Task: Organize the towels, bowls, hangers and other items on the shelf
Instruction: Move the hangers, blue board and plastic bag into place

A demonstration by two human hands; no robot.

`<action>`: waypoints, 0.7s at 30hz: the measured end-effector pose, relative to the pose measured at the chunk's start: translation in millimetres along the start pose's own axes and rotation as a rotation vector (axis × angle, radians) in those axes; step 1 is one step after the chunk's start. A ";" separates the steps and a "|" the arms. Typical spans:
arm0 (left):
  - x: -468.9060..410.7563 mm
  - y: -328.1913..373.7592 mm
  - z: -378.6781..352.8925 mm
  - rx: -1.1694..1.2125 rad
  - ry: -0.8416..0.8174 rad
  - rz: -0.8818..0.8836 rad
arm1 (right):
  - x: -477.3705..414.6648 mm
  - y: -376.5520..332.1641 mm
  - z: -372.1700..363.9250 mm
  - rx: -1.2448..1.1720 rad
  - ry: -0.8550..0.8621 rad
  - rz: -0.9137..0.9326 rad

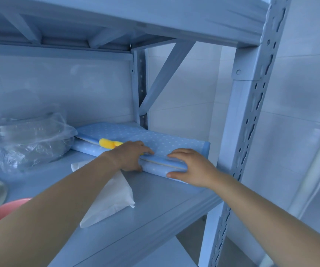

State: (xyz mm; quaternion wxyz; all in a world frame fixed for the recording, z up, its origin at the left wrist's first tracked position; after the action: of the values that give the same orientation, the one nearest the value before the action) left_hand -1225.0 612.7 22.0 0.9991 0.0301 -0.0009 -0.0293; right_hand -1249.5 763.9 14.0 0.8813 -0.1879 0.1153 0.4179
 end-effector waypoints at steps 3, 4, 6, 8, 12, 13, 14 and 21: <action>5.0 1.8 -1.5 0.020 -0.001 0.026 | 6.5 10.6 -10.1 0.065 -0.121 -0.092; 6.8 1.7 -1.9 0.023 0.002 0.042 | 8.9 9.8 -13.6 0.074 -0.129 -0.098; 10.5 1.3 -1.5 0.006 0.013 0.084 | 12.0 3.9 -18.4 0.094 -0.128 -0.095; 15.3 3.1 -1.5 -0.030 0.023 0.110 | 13.1 -1.3 -21.4 0.120 -0.124 -0.105; 25.8 7.6 -3.1 -0.007 0.058 0.117 | 10.4 -15.3 -28.3 0.174 -0.115 -0.136; 28.8 9.3 -3.6 0.003 0.061 0.107 | 8.6 -20.7 -31.1 0.187 -0.119 -0.139; 31.7 11.2 -3.8 0.015 0.063 0.091 | 6.4 -26.1 -33.9 0.200 -0.130 -0.138; 56.1 8.6 7.9 0.154 0.135 0.047 | -1.5 -15.1 -12.6 -0.039 -0.069 -0.155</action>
State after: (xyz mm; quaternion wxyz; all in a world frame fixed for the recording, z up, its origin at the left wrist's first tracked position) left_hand -1168.5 617.5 30.5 0.9921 0.1085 0.0634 -0.0034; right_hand -1239.2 748.7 6.7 0.9107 -0.1987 0.0619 0.3567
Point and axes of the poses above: each hand's wrist, its own x-axis away from the middle knuckle, its own z-axis out of the back of the hand, y = z × x, the point moved 9 cm from there along -x, towards the middle knuckle, and after that the axes turned 4 degrees about x, right-handed, at the moved point
